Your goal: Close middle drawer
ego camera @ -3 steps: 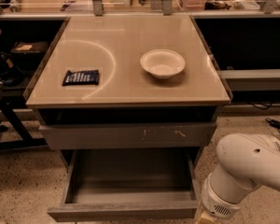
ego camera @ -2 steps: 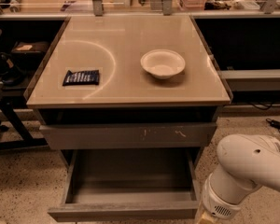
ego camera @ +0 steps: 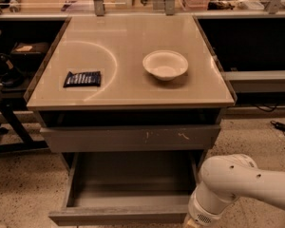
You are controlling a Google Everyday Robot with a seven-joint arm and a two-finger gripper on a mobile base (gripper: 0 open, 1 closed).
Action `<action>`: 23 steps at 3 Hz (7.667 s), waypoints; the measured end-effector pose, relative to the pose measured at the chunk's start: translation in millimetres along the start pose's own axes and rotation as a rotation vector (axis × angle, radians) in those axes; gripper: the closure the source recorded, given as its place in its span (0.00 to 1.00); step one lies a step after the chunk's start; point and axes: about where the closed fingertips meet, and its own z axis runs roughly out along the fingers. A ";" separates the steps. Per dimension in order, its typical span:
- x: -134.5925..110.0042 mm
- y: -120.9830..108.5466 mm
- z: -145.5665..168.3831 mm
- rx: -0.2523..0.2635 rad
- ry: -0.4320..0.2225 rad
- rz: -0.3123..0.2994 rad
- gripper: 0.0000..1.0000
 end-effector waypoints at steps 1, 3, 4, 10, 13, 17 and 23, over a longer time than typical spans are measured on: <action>-3.4 -27.0 50.4 -0.023 -0.026 0.043 1.00; -3.5 -54.3 106.7 -0.054 -0.029 0.099 1.00; -7.9 -64.7 105.2 -0.036 -0.028 0.093 1.00; -20.9 -82.7 90.5 0.008 -0.027 0.070 0.00; -20.9 -82.6 90.6 0.007 -0.027 0.070 0.65; -58.8 -158.4 72.0 0.160 -0.063 0.037 1.00; -58.8 -158.5 72.2 0.160 -0.062 0.037 0.18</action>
Offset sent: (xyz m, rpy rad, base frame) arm 0.0212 0.0133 -0.1469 0.0394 0.1036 -0.1225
